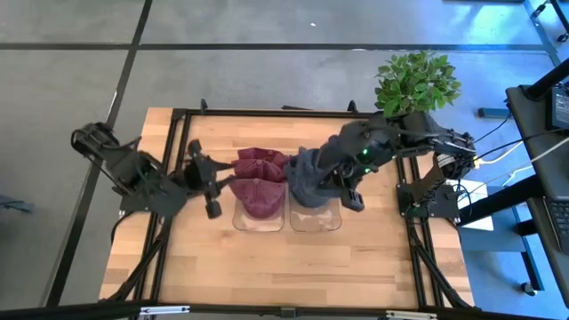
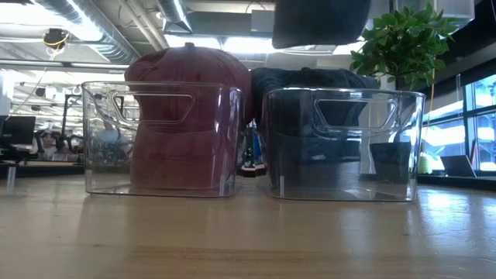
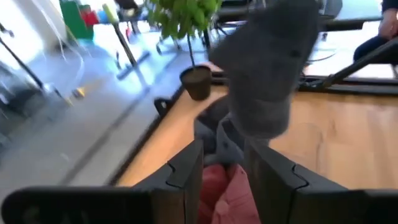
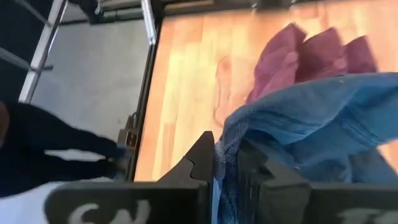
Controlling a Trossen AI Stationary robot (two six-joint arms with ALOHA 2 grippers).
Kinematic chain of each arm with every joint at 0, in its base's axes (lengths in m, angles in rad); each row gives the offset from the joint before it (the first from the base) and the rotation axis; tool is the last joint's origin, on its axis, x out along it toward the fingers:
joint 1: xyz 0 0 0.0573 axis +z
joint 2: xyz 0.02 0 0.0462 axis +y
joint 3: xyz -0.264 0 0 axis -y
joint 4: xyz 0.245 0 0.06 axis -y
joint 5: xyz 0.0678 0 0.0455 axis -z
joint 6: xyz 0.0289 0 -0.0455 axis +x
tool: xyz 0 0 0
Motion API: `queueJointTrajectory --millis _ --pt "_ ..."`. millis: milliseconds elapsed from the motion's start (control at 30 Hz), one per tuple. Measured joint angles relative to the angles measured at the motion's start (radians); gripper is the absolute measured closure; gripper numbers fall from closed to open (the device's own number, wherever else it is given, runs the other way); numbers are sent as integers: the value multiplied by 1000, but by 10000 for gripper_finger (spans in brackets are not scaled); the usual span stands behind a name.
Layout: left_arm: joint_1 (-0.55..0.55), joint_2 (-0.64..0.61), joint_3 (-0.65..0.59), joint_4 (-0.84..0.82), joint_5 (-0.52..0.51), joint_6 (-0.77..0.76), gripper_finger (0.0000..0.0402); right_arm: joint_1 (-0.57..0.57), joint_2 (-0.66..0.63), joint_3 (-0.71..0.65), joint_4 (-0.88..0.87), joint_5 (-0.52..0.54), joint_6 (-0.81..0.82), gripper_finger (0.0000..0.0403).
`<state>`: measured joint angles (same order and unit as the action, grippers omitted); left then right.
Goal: Pick & Place hat
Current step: Put the blue cap into the right transparent bin
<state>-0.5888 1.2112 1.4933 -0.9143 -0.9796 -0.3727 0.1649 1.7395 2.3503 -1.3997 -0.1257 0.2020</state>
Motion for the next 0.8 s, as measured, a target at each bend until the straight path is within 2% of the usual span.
queueJointTrajectory --millis 67,200,500,800 --pt "22 -18 0 -32 22 -63 288 18 3 -16 -2 0 0 369" --pt "54 -30 0 -62 23 -85 288 62 4 -43 -3 11 -4 367" --pt "114 -6 0 -64 64 -77 288 155 5 -179 1 264 -29 365" --pt "154 46 0 -65 99 -70 288 160 4 -297 22 357 -40 367"
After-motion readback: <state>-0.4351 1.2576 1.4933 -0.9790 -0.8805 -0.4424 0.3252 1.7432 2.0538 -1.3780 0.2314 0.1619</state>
